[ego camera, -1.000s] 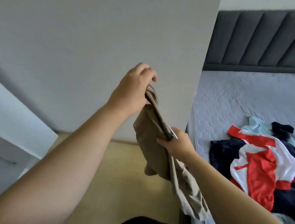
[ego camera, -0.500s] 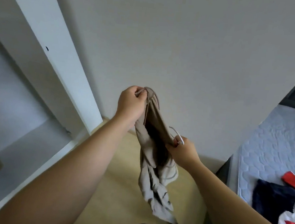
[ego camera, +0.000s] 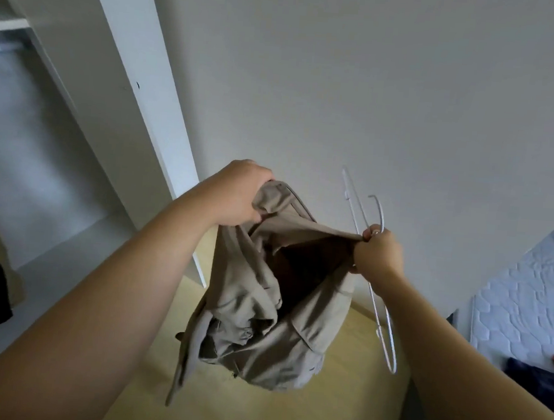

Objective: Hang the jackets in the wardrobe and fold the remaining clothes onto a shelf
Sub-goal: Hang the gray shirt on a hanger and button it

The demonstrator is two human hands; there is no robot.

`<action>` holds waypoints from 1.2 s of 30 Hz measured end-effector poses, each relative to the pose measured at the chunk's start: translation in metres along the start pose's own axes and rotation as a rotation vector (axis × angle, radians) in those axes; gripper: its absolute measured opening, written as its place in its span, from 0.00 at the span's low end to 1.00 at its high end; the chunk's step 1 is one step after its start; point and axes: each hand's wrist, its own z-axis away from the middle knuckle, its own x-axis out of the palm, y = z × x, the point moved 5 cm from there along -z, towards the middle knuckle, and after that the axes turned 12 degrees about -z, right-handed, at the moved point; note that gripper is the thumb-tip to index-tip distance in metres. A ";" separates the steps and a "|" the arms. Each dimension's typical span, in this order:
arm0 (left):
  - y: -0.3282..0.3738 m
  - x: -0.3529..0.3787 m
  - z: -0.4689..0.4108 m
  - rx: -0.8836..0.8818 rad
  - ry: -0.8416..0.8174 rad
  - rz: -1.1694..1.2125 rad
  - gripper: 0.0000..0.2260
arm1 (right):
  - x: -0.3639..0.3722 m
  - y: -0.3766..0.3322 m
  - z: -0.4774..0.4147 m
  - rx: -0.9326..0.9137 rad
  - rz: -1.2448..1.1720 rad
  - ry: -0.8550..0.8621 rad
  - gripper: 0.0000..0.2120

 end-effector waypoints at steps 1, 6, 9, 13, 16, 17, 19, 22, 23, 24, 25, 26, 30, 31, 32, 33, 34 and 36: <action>-0.008 0.001 0.000 -0.033 0.037 -0.045 0.11 | 0.002 -0.007 -0.002 0.013 -0.068 0.004 0.11; -0.053 0.014 0.012 -0.404 0.277 0.115 0.08 | 0.010 -0.033 -0.003 -0.087 -0.056 0.022 0.11; -0.073 0.029 0.026 -0.697 0.398 0.430 0.14 | 0.009 -0.043 -0.003 -0.206 0.045 0.051 0.10; -0.075 0.047 0.028 -0.662 0.367 0.441 0.12 | 0.003 -0.057 -0.003 -0.299 0.065 0.041 0.12; -0.064 0.046 0.028 -0.452 0.244 0.453 0.14 | -0.010 -0.059 -0.010 -0.291 0.126 0.064 0.09; -0.058 0.043 0.028 -0.375 0.192 0.359 0.17 | -0.015 -0.057 -0.013 -0.280 0.155 0.071 0.07; -0.047 0.035 0.025 -0.275 0.185 0.173 0.19 | -0.020 -0.050 -0.018 -0.248 0.218 0.066 0.06; -0.030 0.018 0.019 -0.279 0.261 0.213 0.10 | -0.020 -0.038 -0.020 -0.211 0.273 0.014 0.04; -0.023 0.012 0.016 -0.295 0.264 0.287 0.12 | -0.018 -0.034 -0.021 -0.199 0.272 0.002 0.05; -0.013 0.005 0.013 -0.295 0.263 0.358 0.14 | -0.017 -0.032 -0.020 -0.173 0.251 -0.007 0.05; -0.003 -0.002 0.010 -0.291 0.250 0.410 0.13 | -0.013 -0.028 -0.019 -0.138 0.203 -0.033 0.06; 0.008 -0.009 0.008 -0.269 0.234 0.441 0.10 | -0.007 -0.026 -0.015 -0.096 0.119 -0.089 0.08; 0.051 -0.024 0.001 -0.116 0.184 0.433 0.09 | 0.029 -0.036 0.024 -0.067 -0.069 -0.423 0.33; 0.058 -0.025 0.001 -0.089 0.179 0.467 0.10 | 0.038 -0.040 0.032 -0.092 -0.082 -0.525 0.34; 0.063 -0.026 0.002 -0.080 0.182 0.499 0.10 | 0.047 -0.044 0.040 -0.104 -0.139 -0.643 0.32; 0.066 -0.029 0.003 -0.084 0.194 0.519 0.09 | 0.054 -0.048 0.049 -0.103 -0.219 -0.758 0.28; 0.066 -0.031 0.004 -0.100 0.208 0.538 0.09 | 0.060 -0.052 0.058 -0.091 -0.281 -0.841 0.22; 0.058 -0.032 0.007 -0.156 0.219 0.566 0.10 | 0.068 -0.058 0.072 -0.047 -0.340 -0.937 0.15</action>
